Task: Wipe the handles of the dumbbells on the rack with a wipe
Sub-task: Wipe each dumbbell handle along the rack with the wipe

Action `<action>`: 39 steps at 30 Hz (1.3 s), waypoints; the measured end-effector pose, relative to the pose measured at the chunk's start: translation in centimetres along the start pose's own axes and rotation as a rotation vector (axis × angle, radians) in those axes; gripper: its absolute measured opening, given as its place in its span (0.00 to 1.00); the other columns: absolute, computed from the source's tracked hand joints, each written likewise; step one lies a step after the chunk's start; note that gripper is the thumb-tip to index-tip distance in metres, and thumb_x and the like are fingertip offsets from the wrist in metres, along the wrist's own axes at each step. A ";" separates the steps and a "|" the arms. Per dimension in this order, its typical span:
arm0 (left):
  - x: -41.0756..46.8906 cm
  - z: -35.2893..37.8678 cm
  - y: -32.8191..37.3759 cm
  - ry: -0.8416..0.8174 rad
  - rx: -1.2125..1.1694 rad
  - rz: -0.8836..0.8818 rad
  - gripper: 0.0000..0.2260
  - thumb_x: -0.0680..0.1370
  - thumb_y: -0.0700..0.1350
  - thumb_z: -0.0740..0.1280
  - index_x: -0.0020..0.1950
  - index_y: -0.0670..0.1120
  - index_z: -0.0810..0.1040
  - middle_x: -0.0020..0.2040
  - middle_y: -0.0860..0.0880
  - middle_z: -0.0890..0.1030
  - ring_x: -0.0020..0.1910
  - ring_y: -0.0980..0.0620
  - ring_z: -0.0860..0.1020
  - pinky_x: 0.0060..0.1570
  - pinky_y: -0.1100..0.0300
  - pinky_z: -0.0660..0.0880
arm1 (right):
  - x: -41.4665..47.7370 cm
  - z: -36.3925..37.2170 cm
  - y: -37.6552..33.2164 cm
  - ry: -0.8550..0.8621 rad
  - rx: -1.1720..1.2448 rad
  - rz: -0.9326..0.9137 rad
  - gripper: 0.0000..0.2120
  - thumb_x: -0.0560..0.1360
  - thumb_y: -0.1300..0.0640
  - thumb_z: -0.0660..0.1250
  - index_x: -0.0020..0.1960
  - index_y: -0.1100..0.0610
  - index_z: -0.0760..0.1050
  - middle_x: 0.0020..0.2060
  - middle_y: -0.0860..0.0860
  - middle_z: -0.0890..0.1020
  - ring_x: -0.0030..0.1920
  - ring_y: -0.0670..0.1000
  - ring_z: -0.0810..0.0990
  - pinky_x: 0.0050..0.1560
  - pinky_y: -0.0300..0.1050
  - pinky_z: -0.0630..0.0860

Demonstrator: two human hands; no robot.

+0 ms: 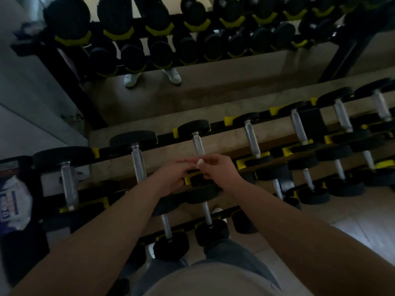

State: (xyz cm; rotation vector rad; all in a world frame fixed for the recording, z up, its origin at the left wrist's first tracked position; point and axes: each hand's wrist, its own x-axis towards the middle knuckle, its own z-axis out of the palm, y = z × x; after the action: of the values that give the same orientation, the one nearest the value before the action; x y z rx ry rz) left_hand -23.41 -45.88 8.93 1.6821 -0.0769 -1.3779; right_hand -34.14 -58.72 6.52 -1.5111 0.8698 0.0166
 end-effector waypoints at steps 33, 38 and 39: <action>5.6 4.7 2.7 0.358 -0.207 -0.229 0.11 0.82 0.42 0.64 0.63 0.47 0.80 0.47 0.48 0.79 0.40 0.54 0.76 0.28 0.65 0.67 | 12.0 -3.6 1.8 -0.327 -0.660 0.165 0.10 0.78 0.58 0.67 0.39 0.60 0.79 0.37 0.54 0.81 0.40 0.53 0.80 0.42 0.46 0.79; 5.6 5.0 2.7 0.323 -0.236 -0.221 0.14 0.83 0.40 0.62 0.67 0.42 0.77 0.62 0.35 0.78 0.39 0.51 0.75 0.29 0.68 0.68 | 14.7 -2.7 -1.3 -0.068 -0.094 0.212 0.07 0.76 0.64 0.70 0.42 0.54 0.80 0.41 0.55 0.84 0.45 0.55 0.83 0.50 0.50 0.83; 5.7 4.9 2.7 0.323 -0.240 -0.228 0.13 0.83 0.40 0.62 0.66 0.42 0.78 0.61 0.36 0.78 0.42 0.50 0.76 0.31 0.67 0.68 | 14.8 -2.6 -1.8 -0.056 -0.062 0.184 0.06 0.76 0.63 0.71 0.43 0.54 0.81 0.41 0.54 0.84 0.44 0.54 0.83 0.49 0.48 0.83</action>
State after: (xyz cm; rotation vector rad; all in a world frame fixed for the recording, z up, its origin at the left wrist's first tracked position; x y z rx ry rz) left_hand -23.93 -53.57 6.87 1.7222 0.4594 -1.2039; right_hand -24.00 -68.54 1.10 -1.4763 0.9680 0.2211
